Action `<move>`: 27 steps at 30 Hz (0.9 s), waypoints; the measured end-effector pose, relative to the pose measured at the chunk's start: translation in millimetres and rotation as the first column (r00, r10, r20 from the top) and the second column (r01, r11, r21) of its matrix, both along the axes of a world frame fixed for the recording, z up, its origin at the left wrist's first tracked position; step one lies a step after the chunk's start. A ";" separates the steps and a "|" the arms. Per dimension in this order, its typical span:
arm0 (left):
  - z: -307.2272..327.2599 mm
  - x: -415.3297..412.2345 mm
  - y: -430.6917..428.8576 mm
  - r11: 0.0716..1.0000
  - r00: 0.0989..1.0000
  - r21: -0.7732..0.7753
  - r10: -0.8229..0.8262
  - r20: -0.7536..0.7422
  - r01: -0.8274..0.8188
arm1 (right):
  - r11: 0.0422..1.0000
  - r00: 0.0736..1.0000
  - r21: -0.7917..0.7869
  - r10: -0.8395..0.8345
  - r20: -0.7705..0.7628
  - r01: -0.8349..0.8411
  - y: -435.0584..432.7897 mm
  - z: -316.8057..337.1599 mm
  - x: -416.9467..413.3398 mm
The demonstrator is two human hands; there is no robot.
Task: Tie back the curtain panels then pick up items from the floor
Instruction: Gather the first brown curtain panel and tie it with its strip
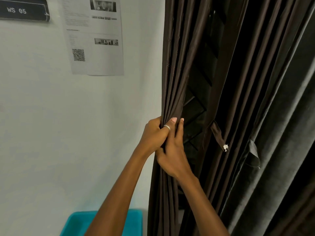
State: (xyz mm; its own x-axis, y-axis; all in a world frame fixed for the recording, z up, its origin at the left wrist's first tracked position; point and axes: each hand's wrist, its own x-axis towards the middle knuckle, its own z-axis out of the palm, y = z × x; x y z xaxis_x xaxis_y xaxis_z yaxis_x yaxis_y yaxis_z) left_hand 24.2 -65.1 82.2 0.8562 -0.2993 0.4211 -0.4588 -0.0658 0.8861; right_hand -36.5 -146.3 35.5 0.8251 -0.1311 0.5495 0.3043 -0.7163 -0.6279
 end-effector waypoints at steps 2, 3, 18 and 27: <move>1.3 2.6 5.9 0.999 1.000 0.040 0.004 0.027 -0.005 | 0.976 0.996 0.204 0.059 0.069 -0.072 -13.3 3.6 -2.2; 3.0 3.2 8.5 0.998 1.000 0.065 0.003 0.023 -0.004 | 0.950 0.992 0.301 0.046 0.117 -0.079 -20.4 6.7 -2.4; 20.8 10.9 27.8 0.950 0.989 0.282 -0.147 0.031 0.132 | 0.733 0.843 0.571 0.523 -0.125 -0.370 -83.8 54.9 22.5; 28.9 15.5 33.3 0.882 0.995 0.468 -0.088 0.047 0.056 | 0.826 0.864 0.418 0.477 -0.159 -0.379 -81.6 70.8 23.1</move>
